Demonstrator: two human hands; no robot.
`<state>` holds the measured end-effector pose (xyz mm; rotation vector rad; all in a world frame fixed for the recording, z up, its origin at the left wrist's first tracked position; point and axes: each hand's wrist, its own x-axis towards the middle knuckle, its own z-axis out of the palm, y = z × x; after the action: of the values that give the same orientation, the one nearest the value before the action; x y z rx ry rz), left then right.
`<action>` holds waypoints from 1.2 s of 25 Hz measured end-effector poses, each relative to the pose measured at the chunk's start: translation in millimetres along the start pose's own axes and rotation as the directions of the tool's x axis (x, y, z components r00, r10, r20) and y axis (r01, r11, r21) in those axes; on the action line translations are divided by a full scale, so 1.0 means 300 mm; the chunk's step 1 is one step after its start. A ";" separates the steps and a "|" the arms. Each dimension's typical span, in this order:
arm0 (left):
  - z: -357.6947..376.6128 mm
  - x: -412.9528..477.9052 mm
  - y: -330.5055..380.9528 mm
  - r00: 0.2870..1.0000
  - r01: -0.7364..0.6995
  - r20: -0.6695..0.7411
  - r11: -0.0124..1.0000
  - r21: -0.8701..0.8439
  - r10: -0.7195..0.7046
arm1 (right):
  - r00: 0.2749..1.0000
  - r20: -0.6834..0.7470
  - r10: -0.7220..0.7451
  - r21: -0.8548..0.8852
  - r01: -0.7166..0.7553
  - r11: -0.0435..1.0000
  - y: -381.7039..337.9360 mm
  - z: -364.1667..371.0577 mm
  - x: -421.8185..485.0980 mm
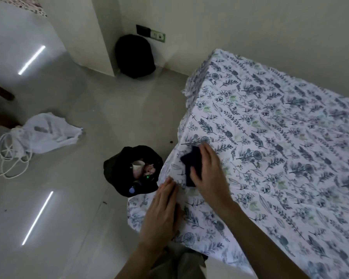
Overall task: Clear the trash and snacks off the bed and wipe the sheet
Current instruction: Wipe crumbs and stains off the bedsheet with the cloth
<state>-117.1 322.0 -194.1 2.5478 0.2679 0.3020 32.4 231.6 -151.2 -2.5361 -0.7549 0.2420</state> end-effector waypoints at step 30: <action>0.569 0.051 1.055 0.942 -0.208 0.261 0.977 -0.038 0.211 | 0.986 -0.046 0.160 -0.188 -0.166 0.968 1.097 -0.581 -1.018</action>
<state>-16.5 -21.7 -158.3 2.5729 -0.1069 0.0397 -16.0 -247.6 -152.4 -2.7820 -0.5829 0.1921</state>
